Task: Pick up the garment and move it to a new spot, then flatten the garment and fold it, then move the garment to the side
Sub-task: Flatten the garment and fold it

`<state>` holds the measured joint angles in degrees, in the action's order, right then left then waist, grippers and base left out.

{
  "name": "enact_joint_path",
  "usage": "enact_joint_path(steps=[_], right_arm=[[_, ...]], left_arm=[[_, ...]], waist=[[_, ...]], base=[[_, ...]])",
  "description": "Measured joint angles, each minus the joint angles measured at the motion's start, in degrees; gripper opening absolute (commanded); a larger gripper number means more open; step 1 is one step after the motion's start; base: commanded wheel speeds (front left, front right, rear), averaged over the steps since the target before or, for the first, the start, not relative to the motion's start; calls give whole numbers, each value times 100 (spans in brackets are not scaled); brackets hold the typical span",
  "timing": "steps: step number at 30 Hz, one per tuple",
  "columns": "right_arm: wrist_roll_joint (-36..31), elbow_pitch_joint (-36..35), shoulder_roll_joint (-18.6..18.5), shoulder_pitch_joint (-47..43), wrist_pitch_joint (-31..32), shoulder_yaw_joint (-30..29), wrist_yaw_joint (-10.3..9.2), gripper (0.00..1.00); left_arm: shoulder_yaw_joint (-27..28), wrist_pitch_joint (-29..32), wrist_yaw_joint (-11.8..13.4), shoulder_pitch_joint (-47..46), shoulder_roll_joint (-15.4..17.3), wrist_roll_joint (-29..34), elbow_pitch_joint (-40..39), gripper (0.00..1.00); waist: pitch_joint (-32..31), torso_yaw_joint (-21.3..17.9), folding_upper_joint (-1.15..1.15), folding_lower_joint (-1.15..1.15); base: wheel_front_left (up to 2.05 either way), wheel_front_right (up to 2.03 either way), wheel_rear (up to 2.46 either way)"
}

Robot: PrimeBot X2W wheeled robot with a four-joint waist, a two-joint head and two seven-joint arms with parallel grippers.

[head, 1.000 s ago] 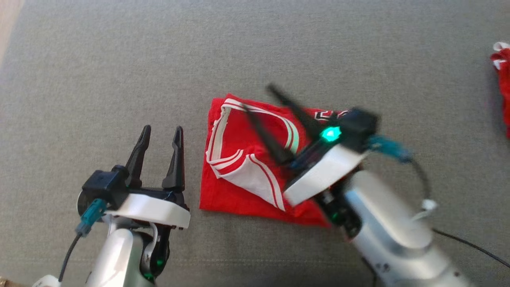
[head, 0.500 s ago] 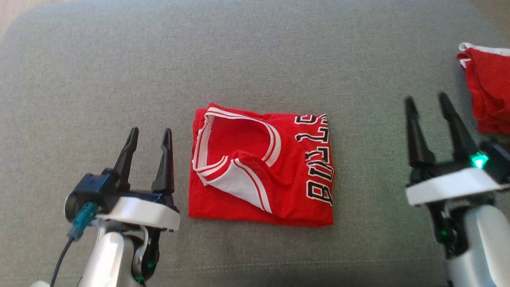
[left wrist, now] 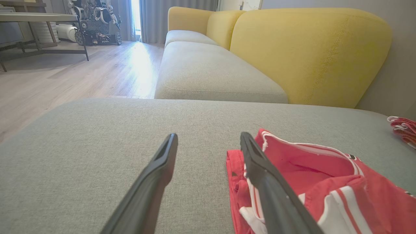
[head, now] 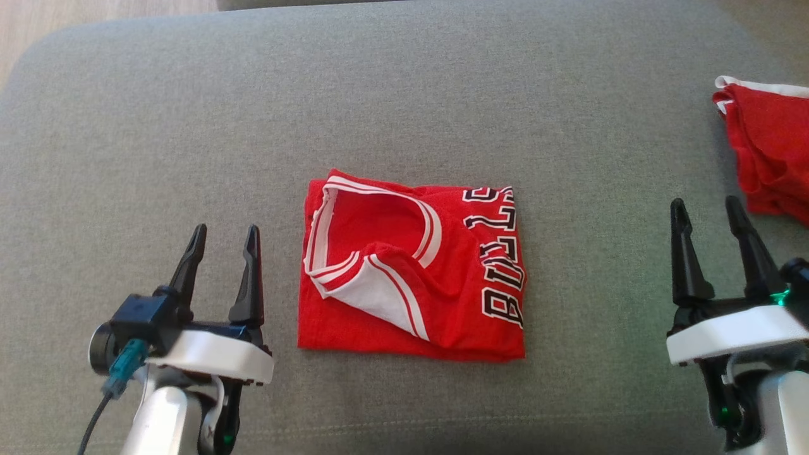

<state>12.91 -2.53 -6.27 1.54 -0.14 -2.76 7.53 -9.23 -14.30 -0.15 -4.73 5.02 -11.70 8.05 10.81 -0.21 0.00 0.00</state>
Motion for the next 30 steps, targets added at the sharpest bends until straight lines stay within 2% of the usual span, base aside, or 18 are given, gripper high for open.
enact_joint_path(steps=[12, 14, 20, 27, 30], right_arm=[[-65, -13, 9, 3, 119, 58, 0, 100], [-65, -7, 7, 3, 192, 204, 0, 0], [1, 163, 7, 38, 321, 832, 0, 0], [352, 666, 48, 520, 368, 2331, 0, 0], [502, 1053, 100, 708, 367, 2791, 0, 0]], left_arm=[[-89, 0, 23, -4, 14, 0, -4, 100], [-98, 0, 24, -6, 18, 0, -10, 100], [-131, 0, 23, -29, 16, -3, -20, 100], [-277, 0, 14, -229, 2, -4, 38, 100], [-315, 0, 8, -294, -29, -5, 83, 100]], waist=[[22, 18, 0, 0], [45, 26, 0, 0], [136, 88, 0, 0], [225, 271, 0, 0], [255, 378, 0, 0]], base=[[0, 0, 0], [0, 0, 0], [0, 0, 0], [0, 0, 0], [0, 0, 0]])
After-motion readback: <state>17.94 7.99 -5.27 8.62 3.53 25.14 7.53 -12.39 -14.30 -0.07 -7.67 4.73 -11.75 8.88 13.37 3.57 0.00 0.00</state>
